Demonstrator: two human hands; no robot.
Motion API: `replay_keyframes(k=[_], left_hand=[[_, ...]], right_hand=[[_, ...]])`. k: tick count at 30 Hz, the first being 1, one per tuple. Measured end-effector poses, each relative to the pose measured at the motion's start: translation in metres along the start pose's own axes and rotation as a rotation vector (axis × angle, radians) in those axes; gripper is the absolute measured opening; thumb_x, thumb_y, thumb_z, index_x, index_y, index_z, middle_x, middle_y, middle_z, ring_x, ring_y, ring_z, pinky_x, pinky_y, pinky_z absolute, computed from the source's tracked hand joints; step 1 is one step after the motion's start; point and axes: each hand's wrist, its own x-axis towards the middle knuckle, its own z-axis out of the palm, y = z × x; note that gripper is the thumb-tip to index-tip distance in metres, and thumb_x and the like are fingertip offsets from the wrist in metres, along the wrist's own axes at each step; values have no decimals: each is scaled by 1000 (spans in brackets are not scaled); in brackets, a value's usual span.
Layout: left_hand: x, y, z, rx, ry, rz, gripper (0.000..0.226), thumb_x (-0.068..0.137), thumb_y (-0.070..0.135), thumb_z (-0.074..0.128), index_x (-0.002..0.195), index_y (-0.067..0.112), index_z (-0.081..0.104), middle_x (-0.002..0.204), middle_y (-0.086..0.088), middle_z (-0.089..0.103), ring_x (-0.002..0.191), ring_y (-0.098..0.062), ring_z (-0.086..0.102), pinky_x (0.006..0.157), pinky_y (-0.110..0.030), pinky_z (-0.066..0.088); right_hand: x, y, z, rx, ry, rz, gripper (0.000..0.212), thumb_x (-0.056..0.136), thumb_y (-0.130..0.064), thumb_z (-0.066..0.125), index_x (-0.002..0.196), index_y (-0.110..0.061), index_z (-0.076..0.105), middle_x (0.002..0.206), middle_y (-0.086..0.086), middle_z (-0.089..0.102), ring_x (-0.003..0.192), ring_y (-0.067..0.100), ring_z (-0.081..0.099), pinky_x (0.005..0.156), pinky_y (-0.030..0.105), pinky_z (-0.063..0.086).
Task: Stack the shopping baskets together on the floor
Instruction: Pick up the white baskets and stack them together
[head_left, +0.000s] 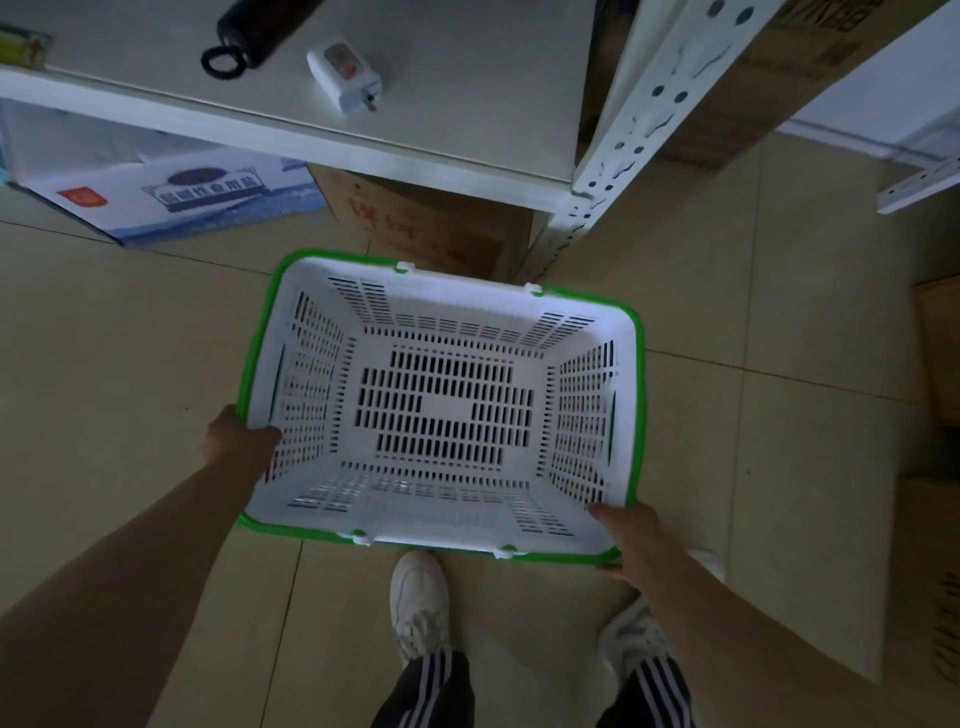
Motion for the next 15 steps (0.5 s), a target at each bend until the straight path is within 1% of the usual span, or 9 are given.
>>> replay_keyframes(k=[1, 3, 6, 8, 11, 13, 15], left_hand=[[-2, 0, 2, -15, 2, -9, 42, 84, 2, 64, 124, -6, 54, 119, -33, 61, 105, -47, 63, 90, -50, 51], [-6, 0, 6, -31, -6, -20, 42, 83, 1, 65, 124, -4, 55, 119, -32, 62, 105, -46, 62, 90, -49, 51], [-16, 2, 15, -37, -7, -33, 44, 82, 0, 66, 125, -5, 54, 121, -32, 61, 106, -47, 62, 92, -50, 51], [-26, 4, 24, -57, -7, -34, 45, 83, -2, 64, 126, -7, 53, 123, -32, 60, 109, -47, 61, 93, -50, 50], [-43, 7, 38, -65, -13, -23, 44, 85, -2, 63, 128, -7, 52, 124, -32, 60, 109, -47, 61, 93, -51, 50], [-55, 11, 48, -40, -16, -10, 44, 85, 1, 63, 128, -6, 52, 123, -32, 60, 108, -46, 62, 93, -52, 51], [-67, 15, 59, -13, -19, 3, 43, 86, 3, 63, 127, -5, 53, 121, -31, 62, 105, -46, 63, 90, -50, 52]], right_hand=[[3, 0, -2, -9, 7, -21, 46, 90, -14, 64, 131, 1, 51, 127, 22, 56, 104, 36, 55, 93, 52, 51], [9, 1, -7, -22, 21, -69, 42, 91, -12, 63, 129, 5, 54, 127, 24, 58, 95, 31, 54, 96, 52, 50], [18, 2, -20, -56, 25, -107, 39, 92, -13, 62, 126, 5, 56, 122, 23, 61, 92, 29, 54, 94, 50, 51], [23, 1, -31, -69, 26, -117, 37, 93, -15, 61, 125, 3, 56, 117, 21, 62, 96, 33, 58, 91, 48, 52], [33, 0, -51, -77, 39, -139, 35, 93, -13, 61, 123, 5, 57, 122, 25, 61, 109, 39, 60, 95, 51, 50], [39, 1, -66, -79, 53, -151, 35, 93, -11, 61, 124, 6, 57, 124, 25, 60, 111, 40, 59, 98, 49, 49], [44, 1, -82, -79, 63, -156, 37, 93, -10, 61, 126, 7, 56, 126, 26, 59, 112, 40, 58, 98, 48, 48]])
